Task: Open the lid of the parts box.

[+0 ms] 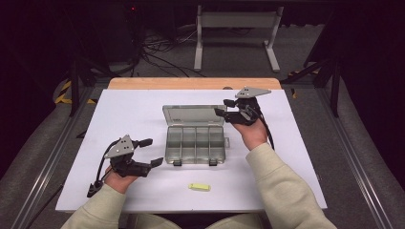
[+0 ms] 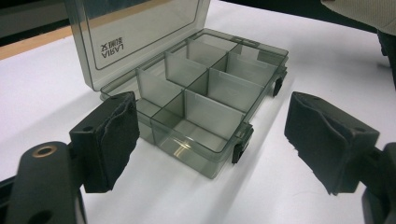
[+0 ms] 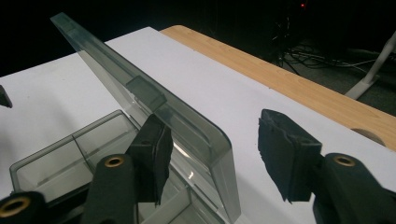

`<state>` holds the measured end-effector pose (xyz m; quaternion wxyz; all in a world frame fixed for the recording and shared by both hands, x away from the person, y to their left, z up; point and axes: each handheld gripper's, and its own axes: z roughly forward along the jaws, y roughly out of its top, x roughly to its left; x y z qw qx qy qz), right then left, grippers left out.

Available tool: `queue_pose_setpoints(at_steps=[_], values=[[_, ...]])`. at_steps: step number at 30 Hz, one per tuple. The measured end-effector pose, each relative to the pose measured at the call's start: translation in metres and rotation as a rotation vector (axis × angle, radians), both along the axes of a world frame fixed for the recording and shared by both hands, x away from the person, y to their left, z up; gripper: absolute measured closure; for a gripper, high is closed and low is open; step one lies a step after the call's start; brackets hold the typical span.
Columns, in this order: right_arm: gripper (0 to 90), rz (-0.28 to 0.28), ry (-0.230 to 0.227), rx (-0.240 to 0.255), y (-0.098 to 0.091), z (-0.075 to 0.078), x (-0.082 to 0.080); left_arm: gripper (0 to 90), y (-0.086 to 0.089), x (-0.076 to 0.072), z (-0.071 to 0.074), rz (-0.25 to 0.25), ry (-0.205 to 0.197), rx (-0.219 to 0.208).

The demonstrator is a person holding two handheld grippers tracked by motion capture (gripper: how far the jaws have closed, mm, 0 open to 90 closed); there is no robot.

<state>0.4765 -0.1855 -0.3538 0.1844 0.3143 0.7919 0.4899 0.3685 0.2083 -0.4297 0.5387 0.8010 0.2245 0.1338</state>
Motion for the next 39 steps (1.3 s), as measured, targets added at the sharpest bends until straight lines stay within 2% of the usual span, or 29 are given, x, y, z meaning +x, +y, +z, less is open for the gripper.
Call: queue_pose_setpoints(at_steps=[12, 19, 25, 31, 39], values=[[49.2, -0.011, 0.017, 0.012, 0.003, -0.005, 0.02, 18.1, -0.002, -0.001, -0.001, -0.003, 0.01, -0.004], [54.4, -0.013, 0.029, 0.044, 0.006, -0.009, 0.032, 18.1, 0.0, 0.0, -0.001, 0.001, 0.006, 0.0], [56.4, -0.025, 0.041, 0.038, 0.008, -0.013, 0.039, 18.1, 0.0, 0.0, -0.001, 0.003, 0.004, -0.003], [56.5, -0.038, 0.058, 0.043, 0.009, -0.017, 0.045, 18.3, 0.002, -0.001, 0.001, 0.013, 0.011, -0.019], [55.4, -0.055, 0.075, 0.049, 0.009, -0.022, 0.053, 18.3, 0.002, 0.0, 0.0, 0.016, 0.007, -0.012]])
